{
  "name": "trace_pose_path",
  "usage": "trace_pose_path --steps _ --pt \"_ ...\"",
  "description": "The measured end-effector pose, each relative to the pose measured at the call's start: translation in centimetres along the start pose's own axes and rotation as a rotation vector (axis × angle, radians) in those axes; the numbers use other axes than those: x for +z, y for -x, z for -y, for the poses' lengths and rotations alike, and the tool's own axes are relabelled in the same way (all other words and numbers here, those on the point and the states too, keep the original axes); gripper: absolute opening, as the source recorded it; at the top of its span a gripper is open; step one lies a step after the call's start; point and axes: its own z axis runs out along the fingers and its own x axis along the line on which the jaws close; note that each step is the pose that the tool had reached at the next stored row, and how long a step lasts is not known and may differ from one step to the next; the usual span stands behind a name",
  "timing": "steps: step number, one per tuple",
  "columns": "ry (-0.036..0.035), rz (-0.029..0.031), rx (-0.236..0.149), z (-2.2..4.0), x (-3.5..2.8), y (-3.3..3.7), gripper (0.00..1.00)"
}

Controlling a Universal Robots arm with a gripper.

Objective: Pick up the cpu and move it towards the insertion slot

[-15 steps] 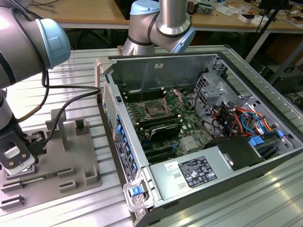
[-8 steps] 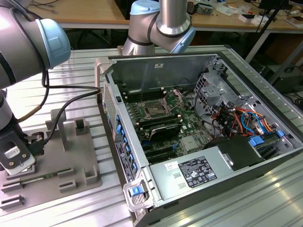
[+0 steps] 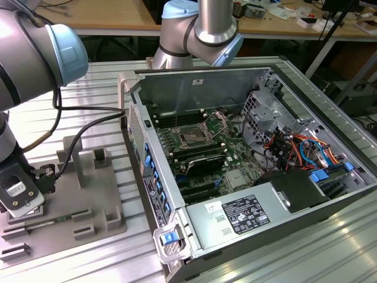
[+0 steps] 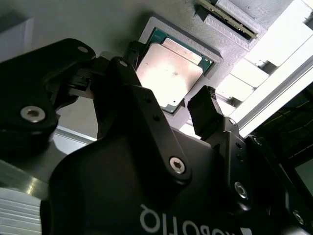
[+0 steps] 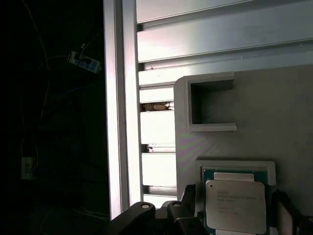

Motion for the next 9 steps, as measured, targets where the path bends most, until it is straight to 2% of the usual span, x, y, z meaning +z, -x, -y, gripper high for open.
trace_pose_path --steps 9 --pt "-0.0004 -0.0001 -0.005 -0.07 0.08 0.01 0.66"
